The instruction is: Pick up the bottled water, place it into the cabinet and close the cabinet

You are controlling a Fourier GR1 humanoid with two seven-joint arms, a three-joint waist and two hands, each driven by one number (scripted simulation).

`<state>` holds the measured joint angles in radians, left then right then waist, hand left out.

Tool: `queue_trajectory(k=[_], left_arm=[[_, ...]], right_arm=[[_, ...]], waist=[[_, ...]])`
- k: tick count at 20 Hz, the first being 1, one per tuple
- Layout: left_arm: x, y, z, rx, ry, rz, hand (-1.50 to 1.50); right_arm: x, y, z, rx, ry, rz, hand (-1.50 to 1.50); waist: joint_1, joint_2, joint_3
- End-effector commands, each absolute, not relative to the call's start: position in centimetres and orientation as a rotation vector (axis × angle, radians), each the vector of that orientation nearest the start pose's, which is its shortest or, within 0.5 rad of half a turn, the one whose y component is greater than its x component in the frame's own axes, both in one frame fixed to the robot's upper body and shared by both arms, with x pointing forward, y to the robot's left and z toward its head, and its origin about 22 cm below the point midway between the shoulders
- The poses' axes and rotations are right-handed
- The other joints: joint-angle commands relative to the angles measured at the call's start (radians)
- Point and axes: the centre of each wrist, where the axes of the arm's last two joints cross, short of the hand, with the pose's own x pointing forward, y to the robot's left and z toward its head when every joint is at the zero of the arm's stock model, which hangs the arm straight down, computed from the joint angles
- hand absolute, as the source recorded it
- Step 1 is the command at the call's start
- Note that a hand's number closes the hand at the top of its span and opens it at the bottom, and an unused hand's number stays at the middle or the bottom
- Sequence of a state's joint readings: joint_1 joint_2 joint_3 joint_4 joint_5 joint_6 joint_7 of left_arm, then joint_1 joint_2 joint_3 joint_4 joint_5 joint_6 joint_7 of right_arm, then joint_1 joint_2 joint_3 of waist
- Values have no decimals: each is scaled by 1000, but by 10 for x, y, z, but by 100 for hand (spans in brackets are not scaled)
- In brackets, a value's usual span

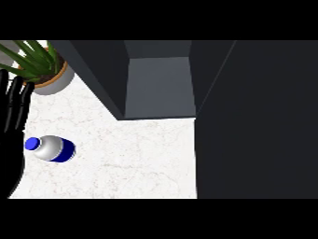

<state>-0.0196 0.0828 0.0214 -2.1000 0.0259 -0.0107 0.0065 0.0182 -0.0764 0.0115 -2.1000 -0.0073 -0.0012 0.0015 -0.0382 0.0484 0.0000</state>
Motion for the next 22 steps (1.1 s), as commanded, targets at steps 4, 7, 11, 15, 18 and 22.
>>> queue_trajectory(k=[4,7,11,15,18,22], left_arm=[[199,257,126,-222,-2090,-227,-150],[188,245,96,-480,-1838,-197,-150],[157,262,113,-525,-1757,-184,-150],[126,273,140,-531,-1747,-214,-150],[112,281,150,-531,-1727,-203,-150],[100,282,157,-525,-1743,-208,-150]], right_arm=[[188,-236,129,-80,-2045,87,-150],[179,-217,108,210,-1917,88,-150],[147,-245,130,248,-1891,98,-150],[116,-244,154,251,-1892,100,-150],[105,-259,154,255,-1882,113,-150],[99,-252,159,248,-1890,86,-150]], waist=[[39,-50,-1],[49,-46,-2],[39,-57,1],[41,-55,0],[39,-54,0],[43,-55,0]])
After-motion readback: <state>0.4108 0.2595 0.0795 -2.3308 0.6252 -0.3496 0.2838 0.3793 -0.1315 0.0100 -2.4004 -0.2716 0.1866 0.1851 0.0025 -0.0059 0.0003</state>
